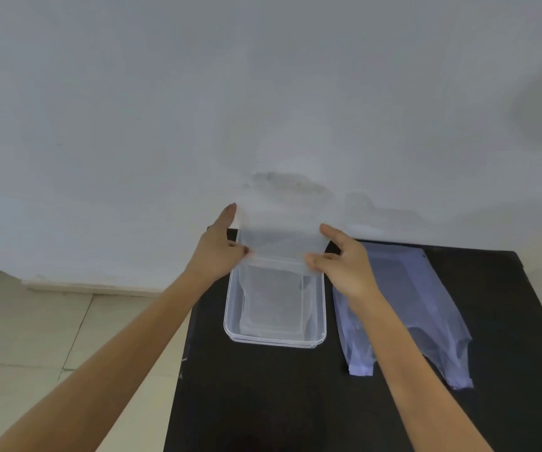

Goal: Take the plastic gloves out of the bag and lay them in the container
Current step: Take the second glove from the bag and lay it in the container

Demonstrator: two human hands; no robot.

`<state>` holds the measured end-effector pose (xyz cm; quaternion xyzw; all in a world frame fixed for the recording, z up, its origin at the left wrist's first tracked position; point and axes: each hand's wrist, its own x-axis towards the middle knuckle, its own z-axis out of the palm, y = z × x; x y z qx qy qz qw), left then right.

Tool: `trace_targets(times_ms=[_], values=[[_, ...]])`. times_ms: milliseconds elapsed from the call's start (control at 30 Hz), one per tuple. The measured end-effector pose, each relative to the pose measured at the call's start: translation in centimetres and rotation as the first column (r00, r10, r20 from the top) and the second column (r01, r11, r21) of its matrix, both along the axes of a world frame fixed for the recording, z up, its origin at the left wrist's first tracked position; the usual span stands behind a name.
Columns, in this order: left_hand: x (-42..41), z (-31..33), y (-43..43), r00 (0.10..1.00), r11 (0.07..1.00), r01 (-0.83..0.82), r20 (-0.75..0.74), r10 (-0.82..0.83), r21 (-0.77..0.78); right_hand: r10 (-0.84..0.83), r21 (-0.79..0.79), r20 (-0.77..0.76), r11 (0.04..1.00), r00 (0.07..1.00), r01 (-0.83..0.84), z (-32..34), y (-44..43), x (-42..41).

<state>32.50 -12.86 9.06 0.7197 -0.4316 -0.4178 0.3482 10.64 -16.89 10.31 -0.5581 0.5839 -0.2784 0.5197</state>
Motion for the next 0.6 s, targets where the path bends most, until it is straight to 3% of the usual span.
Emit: trace_targets(times_ms=[200, 433, 600], values=[[-1.6, -3.7, 1.7, 0.973, 0.992, 0.115, 0.197, -0.121, 0.043, 0.074, 0.101, -0.184, 0.993, 0.98, -0.056, -2.5, 1.8, 0.9], [-2.6, -5.6, 2.6, 0.943, 0.991, 0.124, 0.307, -0.13, 0.041, 0.15, 0.108, -0.306, 0.987, 0.94, -0.123, -3.3, 2.6, 1.2], [-3.9, -6.1, 3.8, 0.855, 0.986, 0.149, 0.492, -0.163, 0.067, 0.221, 0.137, -0.413, 0.974, 0.883, -0.18, -4.0, 2.8, 1.5]])
